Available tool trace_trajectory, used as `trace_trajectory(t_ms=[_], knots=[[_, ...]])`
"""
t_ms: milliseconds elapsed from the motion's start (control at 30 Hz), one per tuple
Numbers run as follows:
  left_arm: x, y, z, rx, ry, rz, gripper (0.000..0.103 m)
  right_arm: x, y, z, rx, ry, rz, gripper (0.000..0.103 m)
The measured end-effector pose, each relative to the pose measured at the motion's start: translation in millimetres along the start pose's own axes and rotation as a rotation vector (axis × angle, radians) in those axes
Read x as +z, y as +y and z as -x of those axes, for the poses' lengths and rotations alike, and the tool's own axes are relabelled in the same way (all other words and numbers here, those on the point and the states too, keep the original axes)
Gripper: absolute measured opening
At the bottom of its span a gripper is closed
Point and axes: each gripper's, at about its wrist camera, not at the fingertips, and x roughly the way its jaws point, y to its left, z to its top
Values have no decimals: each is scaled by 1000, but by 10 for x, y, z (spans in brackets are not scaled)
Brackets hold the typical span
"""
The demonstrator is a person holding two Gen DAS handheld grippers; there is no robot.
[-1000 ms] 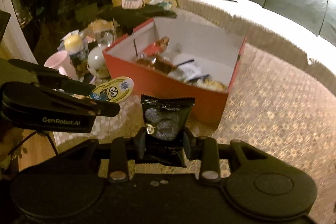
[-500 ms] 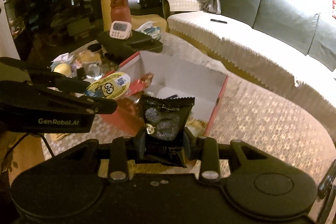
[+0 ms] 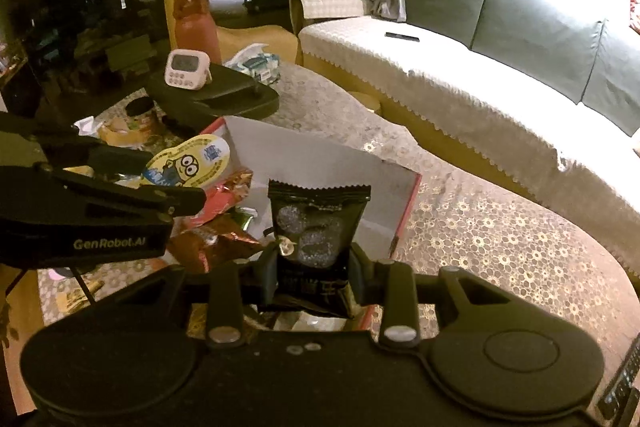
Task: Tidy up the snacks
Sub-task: 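Carry the Minion packet and black candy bag over the red box with both tools, then open both tools to drop the Minion packet and black bag into the box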
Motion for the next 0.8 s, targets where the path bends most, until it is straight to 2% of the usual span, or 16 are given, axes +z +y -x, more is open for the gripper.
trace_trajectory(t_ms=[233,433,800], knots=[[72,44,-463,7,76,11,52,59,-48,-404,8,57,-10,34],[-20,26,-743,20,126,14,52,-14,-20,-652,6,110,2,34],[-206,-45,-929,3,181,3,52,-173,30,-837,-1,174,14,34]])
